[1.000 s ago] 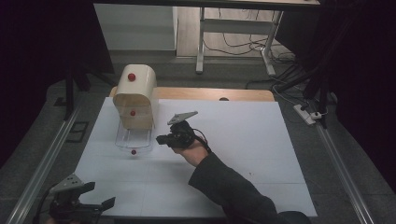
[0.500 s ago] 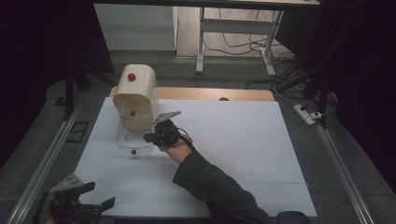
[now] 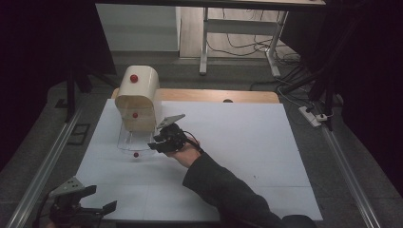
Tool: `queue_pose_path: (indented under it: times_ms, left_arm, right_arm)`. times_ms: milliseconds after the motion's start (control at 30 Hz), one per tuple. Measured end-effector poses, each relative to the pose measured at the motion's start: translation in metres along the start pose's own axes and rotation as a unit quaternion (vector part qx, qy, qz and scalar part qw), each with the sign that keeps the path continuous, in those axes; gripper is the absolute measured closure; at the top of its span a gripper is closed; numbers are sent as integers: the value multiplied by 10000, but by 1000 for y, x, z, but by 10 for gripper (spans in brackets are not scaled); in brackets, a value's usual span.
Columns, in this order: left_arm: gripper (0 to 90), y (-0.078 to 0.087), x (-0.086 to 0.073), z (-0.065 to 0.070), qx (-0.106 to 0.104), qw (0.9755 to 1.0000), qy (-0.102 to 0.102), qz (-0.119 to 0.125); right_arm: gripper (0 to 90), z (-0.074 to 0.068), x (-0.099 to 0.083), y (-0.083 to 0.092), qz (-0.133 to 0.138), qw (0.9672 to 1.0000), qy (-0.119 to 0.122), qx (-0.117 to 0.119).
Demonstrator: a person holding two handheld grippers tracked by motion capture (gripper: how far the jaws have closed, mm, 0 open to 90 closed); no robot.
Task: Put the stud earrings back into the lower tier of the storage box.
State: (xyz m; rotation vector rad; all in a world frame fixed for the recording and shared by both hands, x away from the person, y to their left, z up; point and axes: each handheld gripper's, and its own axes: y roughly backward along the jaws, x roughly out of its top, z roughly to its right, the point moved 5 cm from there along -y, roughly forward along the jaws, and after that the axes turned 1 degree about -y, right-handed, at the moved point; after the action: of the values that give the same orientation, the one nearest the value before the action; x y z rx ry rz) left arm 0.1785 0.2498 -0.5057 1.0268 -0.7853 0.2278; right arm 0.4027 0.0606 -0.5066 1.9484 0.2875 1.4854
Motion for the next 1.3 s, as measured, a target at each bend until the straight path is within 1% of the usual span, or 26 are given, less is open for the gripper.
queue_pose_path:
  times_ms: [100, 233, 267, 333, 433, 500, 567, 633, 667, 700, 733, 800, 933, 1033, 1100, 1200, 1267, 1300]
  left_arm:
    - [15, 0, 0, 0, 1, 10000, 12, 2]
    - [15, 0, 0, 0, 6, 10000, 24, -8]
    - [15, 0, 0, 0, 6, 10000, 26, -6]
    - [15, 0, 0, 0, 7, 10000, 36, -8]
    - [15, 0, 0, -1, 1, 10000, 50, -6]
    - [15, 0, 0, -1, -6, 10000, 66, 11]
    - [14, 0, 0, -1, -13, 10000, 80, 21]
    - [14, 0, 0, -1, -16, 10000, 87, 23]
    - [14, 0, 0, -1, -14, 10000, 84, 23]
    - [14, 0, 0, -1, -14, 10000, 83, 22]
    - [14, 0, 0, -1, -13, 10000, 82, 21]
    - [14, 0, 0, -1, -12, 10000, 79, 20]
    - [14, 0, 0, -1, -13, 10000, 84, 27]
    - [13, 1, 0, -1, -15, 10000, 77, 36]
    - [13, 1, 0, -1, -15, 10000, 82, 39]
    - [11, 1, 0, -1, -11, 9999, 93, 40]
    - [11, 1, 0, -1, -7, 10000, 92, 36]
    - [11, 1, 0, -1, -6, 10000, 91, 32]
  right_arm:
    - [509, -1, -5, 13, -120, 9999, 10, -78]
    - [396, -2, -13, 28, -248, 9997, -28, -58]
    - [378, -3, -17, 32, -336, 9994, -39, -34]
    - [339, -4, -22, 39, -427, 9991, -38, -33]
    - [280, -4, -32, 52, -531, 9985, -17, -94]
    - [235, -5, -39, 60, -568, 9983, -113, -87]
    - [187, -4, -46, 69, -615, 9979, -144, -123]
    - [137, -3, -52, 76, -717, 9972, -132, -139]
    - [126, -2, -57, 81, -751, 9970, -100, -157]
    - [93, -1, -63, 88, -785, 9966, -110, -204]
    - [93, -1, -63, 88, -785, 9966, -110, -204]
    - [76, 1, -70, 94, -808, 9963, -167, -233]
    - [0, 6, -84, 107, -882, 9954, -178, -315]
    - [0, 9, -95, 119, -870, 9952, -218, -403]
    - [0, 13, -102, 131, -842, 9950, -245, -479]
    - [0, 21, -113, 148, -876, 9936, -202, -690]
    - [0, 27, -120, 160, -865, 9918, -238, -907]
    - [0, 30, -124, 166, -863, 9911, -279, -977]
